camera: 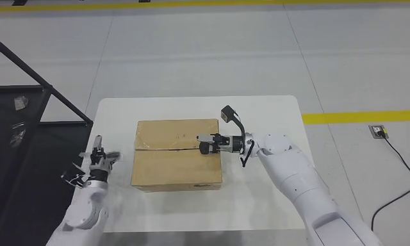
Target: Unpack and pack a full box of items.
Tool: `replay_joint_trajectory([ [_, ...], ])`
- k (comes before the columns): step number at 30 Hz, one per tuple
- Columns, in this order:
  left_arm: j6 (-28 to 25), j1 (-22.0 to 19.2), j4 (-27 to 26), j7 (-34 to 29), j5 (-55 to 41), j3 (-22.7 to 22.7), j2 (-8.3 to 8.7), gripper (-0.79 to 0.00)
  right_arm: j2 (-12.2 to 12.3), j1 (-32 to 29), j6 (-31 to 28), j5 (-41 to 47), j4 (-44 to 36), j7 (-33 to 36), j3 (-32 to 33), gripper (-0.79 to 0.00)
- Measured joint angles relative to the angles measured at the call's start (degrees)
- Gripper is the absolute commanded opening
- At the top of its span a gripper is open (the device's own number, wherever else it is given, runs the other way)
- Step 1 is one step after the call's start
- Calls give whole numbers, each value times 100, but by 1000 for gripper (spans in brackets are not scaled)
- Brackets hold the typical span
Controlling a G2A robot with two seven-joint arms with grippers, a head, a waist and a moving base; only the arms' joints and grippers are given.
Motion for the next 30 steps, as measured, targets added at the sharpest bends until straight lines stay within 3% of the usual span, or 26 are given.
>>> replay_joint_trajectory([
  [7,-223,821,-1443,609,820,-523,27,0,0,0,0,0,0,0,0,0],
  [13,-98,1195,-2349,992,1404,-712,-8,0,34,-151,-36,-78,-256,-176,23,0],
  [19,190,1191,-2835,1301,2174,-585,-72,0,232,-547,43,-249,-972,-380,249,0],
  [30,681,790,-3047,1265,2892,-42,-215,0,632,-1491,505,-692,-2573,-585,802,0],
])
